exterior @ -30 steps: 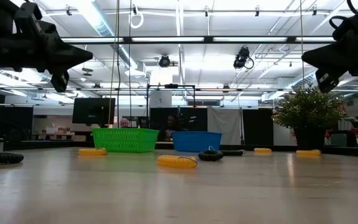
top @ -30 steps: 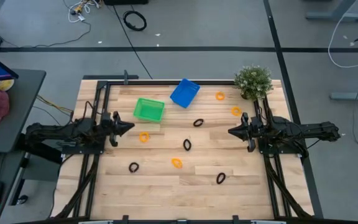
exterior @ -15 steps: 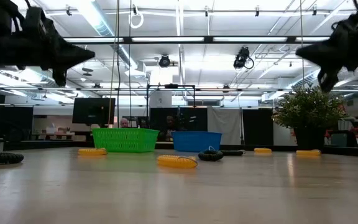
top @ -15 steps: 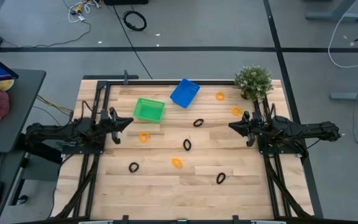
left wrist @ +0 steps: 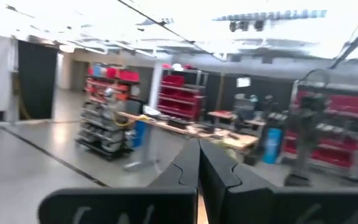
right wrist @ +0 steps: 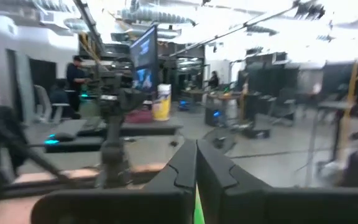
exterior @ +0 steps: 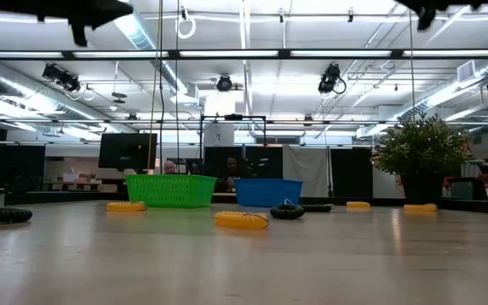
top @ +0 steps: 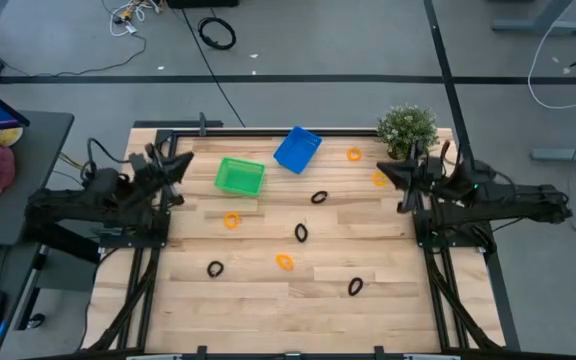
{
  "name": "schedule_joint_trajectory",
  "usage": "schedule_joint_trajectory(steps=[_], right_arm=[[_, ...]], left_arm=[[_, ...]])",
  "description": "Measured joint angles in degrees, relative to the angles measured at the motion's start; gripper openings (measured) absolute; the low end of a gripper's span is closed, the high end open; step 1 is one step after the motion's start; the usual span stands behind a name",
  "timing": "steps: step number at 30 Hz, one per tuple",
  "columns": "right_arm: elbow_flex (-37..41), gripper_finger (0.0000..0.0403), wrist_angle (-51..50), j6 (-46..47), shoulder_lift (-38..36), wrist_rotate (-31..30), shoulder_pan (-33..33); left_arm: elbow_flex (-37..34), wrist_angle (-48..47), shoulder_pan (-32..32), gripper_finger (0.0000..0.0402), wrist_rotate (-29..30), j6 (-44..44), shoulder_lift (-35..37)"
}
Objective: Sort spring keychains into baskets
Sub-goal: Put the yellow spring keychain into the blue basket
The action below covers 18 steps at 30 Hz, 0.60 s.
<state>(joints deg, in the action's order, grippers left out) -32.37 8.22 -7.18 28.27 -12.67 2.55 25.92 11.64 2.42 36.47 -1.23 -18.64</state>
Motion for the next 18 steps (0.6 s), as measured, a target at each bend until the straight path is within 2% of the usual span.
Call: schedule_joint_trajectory(steps=[4,7,10,15,18], right_arm=[[-9.5,0.0005,-0.1,-4.1,7.4,-1.1,2.2],[-13.0,0.0004,-0.1,-2.0,10.2,-6.7,3.6],[-13.7,0.0009,-1.0,0.9,11.5,-12.0,4.3],[-13.7,0.0027,-2.5,0.7,12.4,-15.4,4.4],[-13.9,0.0038,-3.3,1.2,13.8,-19.5,4.4]], left_arm=[[10.8,0.2,0.0,0.0005,6.7,-4.4,-8.3],[18.0,0.3,0.0,0.0005,10.6,-5.4,-12.6],[23.3,0.2,0.0,0.0005,11.1,-5.4,-15.6],[27.2,0.2,0.0,0.0005,11.5,-5.4,-18.3],[27.2,0.0,0.0,0.0005,14.1,-5.4,-19.4]])
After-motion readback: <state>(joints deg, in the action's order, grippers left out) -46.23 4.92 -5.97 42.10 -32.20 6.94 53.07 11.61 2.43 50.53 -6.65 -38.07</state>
